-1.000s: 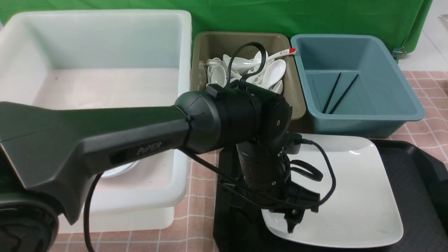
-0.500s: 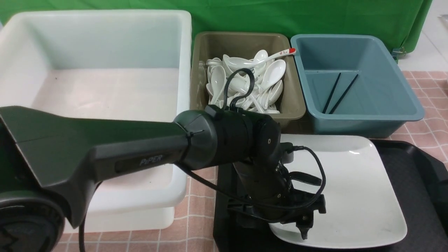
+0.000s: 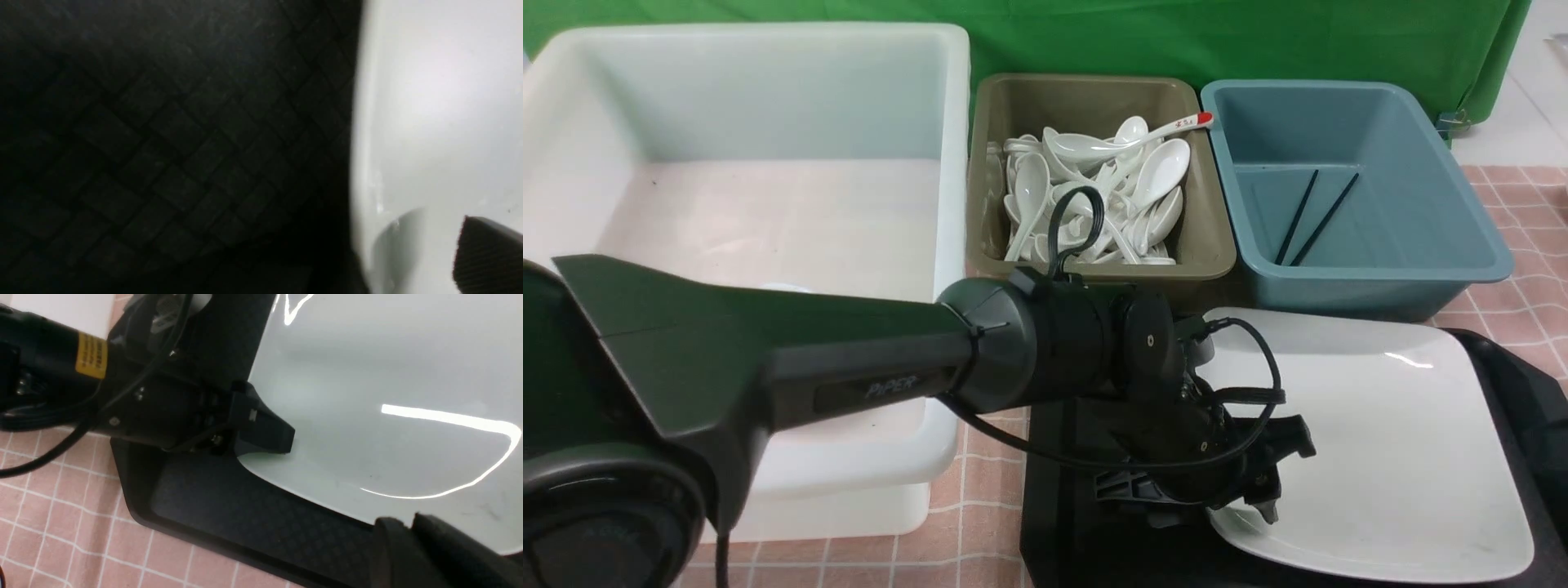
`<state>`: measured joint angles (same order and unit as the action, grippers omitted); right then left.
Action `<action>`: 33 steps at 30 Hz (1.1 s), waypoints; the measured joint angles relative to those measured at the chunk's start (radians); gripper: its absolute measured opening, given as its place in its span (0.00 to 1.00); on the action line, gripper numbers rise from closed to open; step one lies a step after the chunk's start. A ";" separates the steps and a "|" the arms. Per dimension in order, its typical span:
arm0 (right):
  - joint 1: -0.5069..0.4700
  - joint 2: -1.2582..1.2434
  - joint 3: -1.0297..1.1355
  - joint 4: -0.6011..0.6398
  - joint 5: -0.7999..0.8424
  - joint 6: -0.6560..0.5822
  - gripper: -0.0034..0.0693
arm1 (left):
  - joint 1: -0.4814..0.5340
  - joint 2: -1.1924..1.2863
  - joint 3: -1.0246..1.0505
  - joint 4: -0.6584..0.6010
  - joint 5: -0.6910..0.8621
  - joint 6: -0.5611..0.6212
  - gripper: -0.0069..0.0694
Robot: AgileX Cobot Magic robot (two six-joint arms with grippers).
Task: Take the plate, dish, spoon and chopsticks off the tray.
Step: Use the left arm to grab a plate from the dinner plate
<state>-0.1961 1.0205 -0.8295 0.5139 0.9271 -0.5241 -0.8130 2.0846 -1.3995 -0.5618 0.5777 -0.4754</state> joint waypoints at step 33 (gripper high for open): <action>0.000 -0.039 -0.089 0.000 0.014 0.015 0.22 | -0.011 -0.221 0.005 0.017 0.065 0.152 0.11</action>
<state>-0.1961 0.9813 -0.9187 0.5139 0.9409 -0.5096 -0.8241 1.8632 -1.3945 -0.5452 0.6424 -0.3237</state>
